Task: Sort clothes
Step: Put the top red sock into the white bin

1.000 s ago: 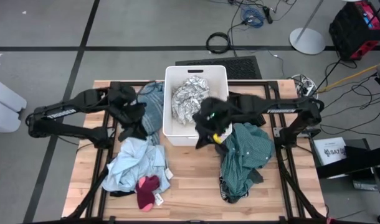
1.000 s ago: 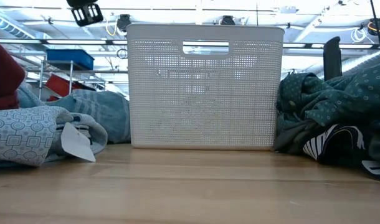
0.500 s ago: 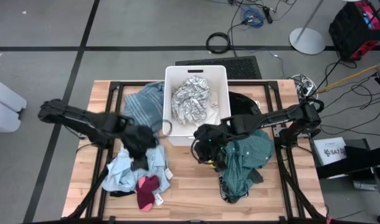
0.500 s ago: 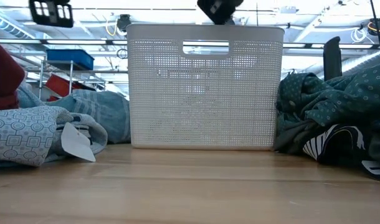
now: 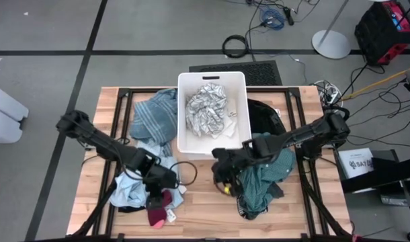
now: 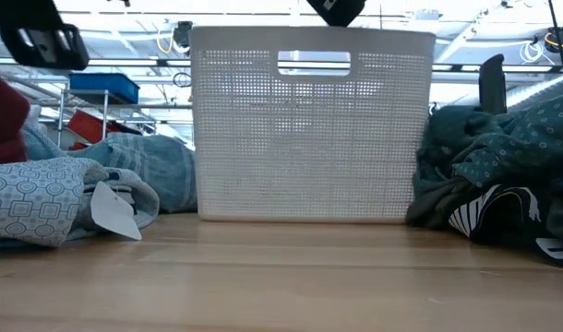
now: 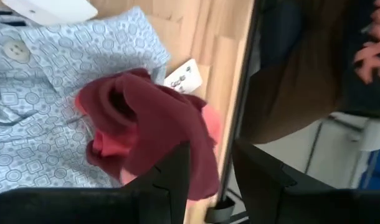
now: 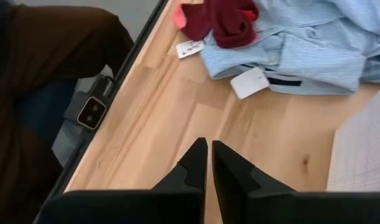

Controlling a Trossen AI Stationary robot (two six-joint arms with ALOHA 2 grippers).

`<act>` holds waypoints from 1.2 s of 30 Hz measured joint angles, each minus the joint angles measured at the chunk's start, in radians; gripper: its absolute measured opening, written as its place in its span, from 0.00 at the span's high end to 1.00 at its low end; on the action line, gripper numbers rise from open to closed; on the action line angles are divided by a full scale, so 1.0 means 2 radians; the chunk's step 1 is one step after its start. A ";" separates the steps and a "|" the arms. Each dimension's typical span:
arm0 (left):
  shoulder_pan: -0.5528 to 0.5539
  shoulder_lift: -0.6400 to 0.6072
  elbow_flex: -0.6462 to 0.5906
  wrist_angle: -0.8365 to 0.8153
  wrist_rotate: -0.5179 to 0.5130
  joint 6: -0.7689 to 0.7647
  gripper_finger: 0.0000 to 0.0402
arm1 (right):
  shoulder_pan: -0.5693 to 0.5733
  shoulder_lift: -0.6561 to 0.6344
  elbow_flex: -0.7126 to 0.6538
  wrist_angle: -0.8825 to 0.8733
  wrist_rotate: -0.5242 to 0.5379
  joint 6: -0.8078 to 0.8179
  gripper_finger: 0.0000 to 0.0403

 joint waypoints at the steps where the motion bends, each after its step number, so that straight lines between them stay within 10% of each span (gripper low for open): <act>1: -0.006 0.004 0.000 0.000 -0.009 0.000 0.68 | 0.007 0.000 0.000 0.002 0.007 0.000 0.97; 36: -0.110 0.010 0.082 -0.104 -0.259 -0.040 0.68 | 0.025 -0.032 0.001 -0.065 0.078 0.026 0.97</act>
